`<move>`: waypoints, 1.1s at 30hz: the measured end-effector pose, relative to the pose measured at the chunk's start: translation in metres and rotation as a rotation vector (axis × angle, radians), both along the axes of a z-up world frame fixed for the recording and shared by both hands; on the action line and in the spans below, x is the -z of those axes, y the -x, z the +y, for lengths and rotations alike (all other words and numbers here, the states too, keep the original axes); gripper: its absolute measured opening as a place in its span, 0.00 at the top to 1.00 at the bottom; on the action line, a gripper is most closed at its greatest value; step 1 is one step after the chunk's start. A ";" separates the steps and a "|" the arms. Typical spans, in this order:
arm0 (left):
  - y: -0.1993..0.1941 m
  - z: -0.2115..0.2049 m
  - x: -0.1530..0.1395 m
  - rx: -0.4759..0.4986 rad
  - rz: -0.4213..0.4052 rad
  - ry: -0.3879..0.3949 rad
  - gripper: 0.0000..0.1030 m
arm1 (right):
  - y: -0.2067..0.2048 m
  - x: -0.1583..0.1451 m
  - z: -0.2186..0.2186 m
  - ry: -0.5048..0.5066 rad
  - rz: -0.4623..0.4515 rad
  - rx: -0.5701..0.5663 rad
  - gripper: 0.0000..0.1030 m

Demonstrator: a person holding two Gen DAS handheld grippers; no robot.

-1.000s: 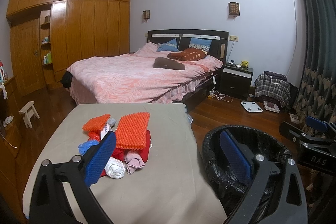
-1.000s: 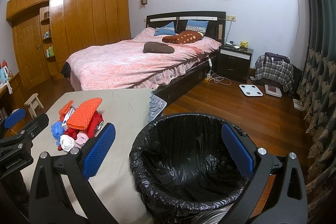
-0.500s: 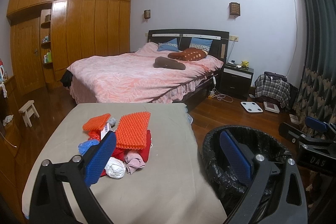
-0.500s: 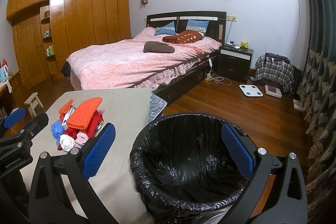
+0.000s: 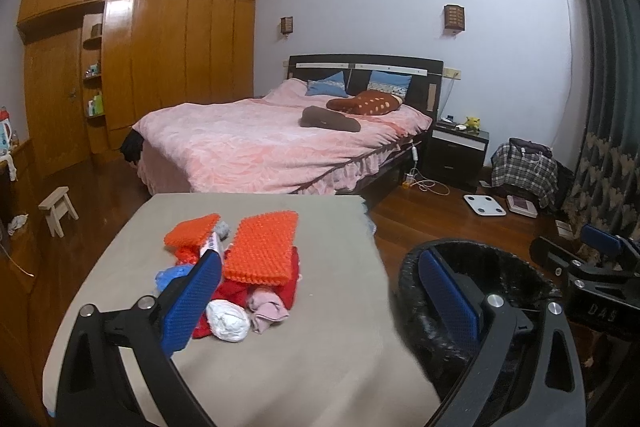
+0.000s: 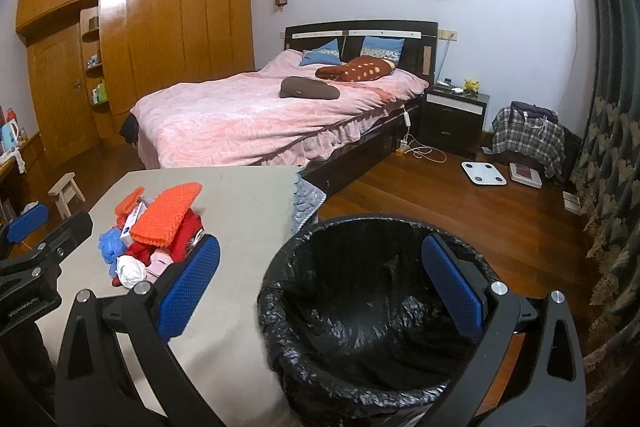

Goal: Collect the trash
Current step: 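Grasp the pink cloth with the right tool while the left tool grasps the white tissue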

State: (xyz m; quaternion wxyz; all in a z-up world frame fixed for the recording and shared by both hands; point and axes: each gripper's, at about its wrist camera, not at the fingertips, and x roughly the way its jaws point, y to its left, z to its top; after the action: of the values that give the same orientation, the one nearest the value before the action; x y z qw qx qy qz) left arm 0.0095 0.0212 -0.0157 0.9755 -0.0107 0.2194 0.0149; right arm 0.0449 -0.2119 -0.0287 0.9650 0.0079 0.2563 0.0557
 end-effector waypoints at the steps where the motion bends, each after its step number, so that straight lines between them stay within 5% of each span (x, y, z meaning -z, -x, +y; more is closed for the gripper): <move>1: -0.002 0.004 0.001 -0.004 0.000 -0.003 0.06 | -0.001 0.001 0.004 0.000 -0.001 -0.006 0.05; 17: -0.027 0.119 0.060 -0.207 0.097 -0.039 0.06 | -0.048 0.061 0.106 -0.023 0.032 -0.116 0.05; 33: -0.043 0.176 0.115 -0.262 0.176 -0.049 0.11 | -0.092 0.130 0.217 0.012 0.194 -0.329 0.37</move>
State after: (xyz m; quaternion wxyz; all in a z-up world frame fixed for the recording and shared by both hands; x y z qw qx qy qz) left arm 0.0525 0.1976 -0.1308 0.9421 -0.0140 0.3005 0.1482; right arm 0.1370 0.0049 -0.1583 0.9137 -0.0344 0.3461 0.2102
